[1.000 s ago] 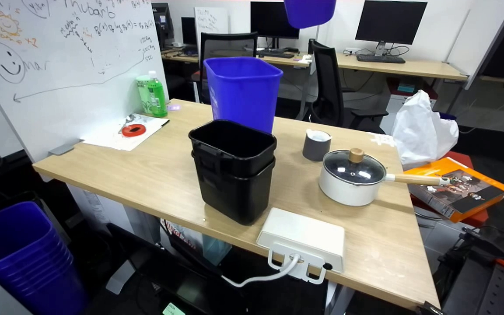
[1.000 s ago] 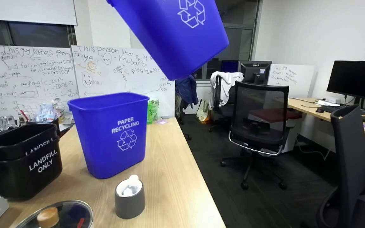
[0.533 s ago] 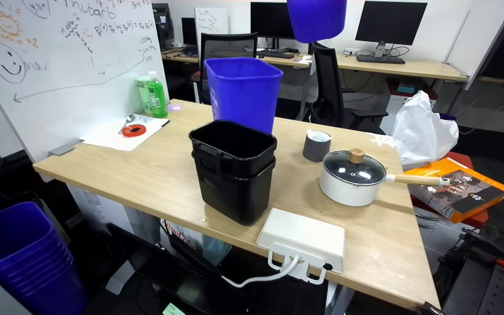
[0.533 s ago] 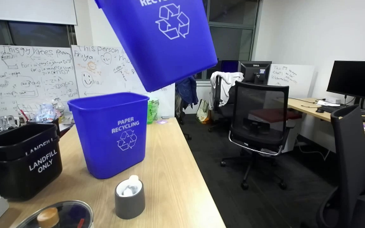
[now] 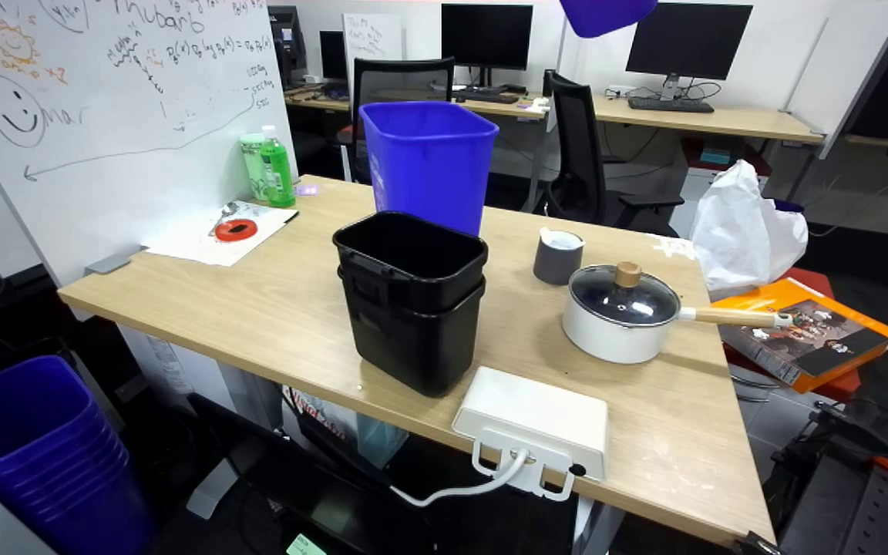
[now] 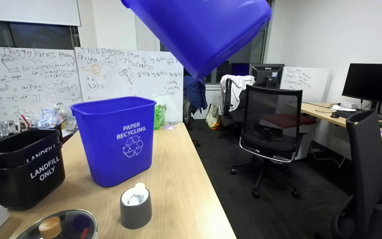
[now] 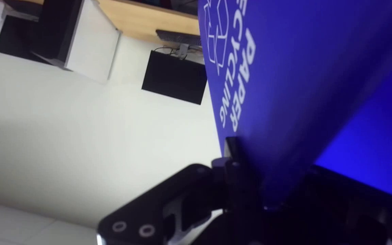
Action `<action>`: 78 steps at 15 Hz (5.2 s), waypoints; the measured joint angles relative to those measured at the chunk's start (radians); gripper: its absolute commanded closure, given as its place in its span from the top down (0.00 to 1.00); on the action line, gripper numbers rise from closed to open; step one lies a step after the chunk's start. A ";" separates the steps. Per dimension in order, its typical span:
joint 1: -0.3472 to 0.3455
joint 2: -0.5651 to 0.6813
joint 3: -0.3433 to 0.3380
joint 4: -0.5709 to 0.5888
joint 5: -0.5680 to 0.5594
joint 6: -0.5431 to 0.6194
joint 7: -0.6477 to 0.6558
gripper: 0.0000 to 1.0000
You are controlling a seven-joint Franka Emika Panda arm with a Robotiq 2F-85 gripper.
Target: Unstack the blue bins
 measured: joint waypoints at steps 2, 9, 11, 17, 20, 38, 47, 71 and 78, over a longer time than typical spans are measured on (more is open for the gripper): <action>0.049 0.010 -0.038 -0.014 -0.086 -0.017 0.090 0.01; 0.231 0.046 -0.096 -0.200 -0.278 -0.134 0.287 0.01; 0.288 0.040 -0.110 -0.273 -0.310 -0.195 0.360 0.01; 0.398 -0.061 -0.172 -0.470 -0.390 -0.292 0.479 0.05; 0.405 -0.066 -0.172 -0.485 -0.391 -0.292 0.485 0.05; 0.361 -0.056 -0.225 -0.346 -0.218 -0.854 0.626 0.01; 0.342 0.019 -0.225 -0.288 -0.049 -1.081 0.831 0.05; 0.279 0.016 -0.242 -0.432 0.184 -1.067 1.127 0.01; 0.318 -0.024 -0.242 -0.552 0.184 -0.998 1.160 0.05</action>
